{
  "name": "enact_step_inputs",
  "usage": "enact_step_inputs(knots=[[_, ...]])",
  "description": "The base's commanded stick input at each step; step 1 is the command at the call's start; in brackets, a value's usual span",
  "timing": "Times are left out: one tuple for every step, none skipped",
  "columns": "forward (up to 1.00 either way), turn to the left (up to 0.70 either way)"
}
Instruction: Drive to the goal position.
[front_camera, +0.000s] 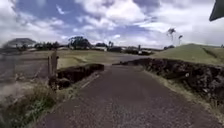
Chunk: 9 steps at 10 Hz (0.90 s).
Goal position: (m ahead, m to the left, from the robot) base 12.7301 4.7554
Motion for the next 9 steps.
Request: enact_step_inputs(knots=[[0.7, -0.1], [0.7, -0.22], [0.7, -0.33], [0.7, -0.35], [0.7, -0.35], [0.7, -0.35], [0.7, -0.35], [0.7, -0.34], [0.7, -0.31]])
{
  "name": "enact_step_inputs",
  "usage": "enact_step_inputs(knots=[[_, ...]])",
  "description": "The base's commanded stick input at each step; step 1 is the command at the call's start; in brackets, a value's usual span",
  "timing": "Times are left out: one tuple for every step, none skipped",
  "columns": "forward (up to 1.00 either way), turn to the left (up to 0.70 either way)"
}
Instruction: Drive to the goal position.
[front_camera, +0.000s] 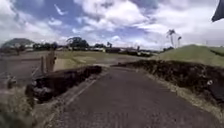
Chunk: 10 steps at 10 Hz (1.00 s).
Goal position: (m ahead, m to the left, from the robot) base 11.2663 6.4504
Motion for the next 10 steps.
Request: enact_step_inputs(knots=[[0.7, -0.13], [0.7, -0.06], [0.7, -0.01], [0.7, 0.0], [0.7, 0.0], [0.7, 0.0], [0.7, 0.0], [0.7, 0.0], [0.7, 0.0], [0.7, 0.0]])
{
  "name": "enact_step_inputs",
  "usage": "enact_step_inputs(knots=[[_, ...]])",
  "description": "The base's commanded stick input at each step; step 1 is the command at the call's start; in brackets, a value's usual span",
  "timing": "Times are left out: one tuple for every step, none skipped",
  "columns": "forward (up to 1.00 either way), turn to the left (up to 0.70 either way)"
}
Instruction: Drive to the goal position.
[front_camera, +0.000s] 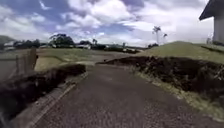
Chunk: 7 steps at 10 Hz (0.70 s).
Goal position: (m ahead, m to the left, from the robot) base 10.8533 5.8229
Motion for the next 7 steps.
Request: enact_step_inputs(knots=[[0.7, 0.0], [0.7, 0.02], [0.7, 0.06], [0.7, 0.12], [0.7, 0.28], [0.7, 0.35], [0.7, 0.27]])
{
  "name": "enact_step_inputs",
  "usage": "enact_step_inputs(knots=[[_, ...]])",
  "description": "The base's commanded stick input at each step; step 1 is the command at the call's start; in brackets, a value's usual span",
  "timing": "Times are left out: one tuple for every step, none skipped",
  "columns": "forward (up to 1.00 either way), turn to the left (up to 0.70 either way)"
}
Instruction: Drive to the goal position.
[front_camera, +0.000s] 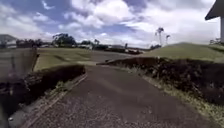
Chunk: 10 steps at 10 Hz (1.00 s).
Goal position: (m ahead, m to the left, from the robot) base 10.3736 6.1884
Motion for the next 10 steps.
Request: enact_step_inputs(knots=[[0.7, 0.05], [0.7, 0.0], [0.7, 0.0], [0.7, 0.0], [0.7, 0.0], [0.7, 0.0], [0.7, 0.0], [0.7, 0.0], [0.7, 0.0], [0.7, 0.0]])
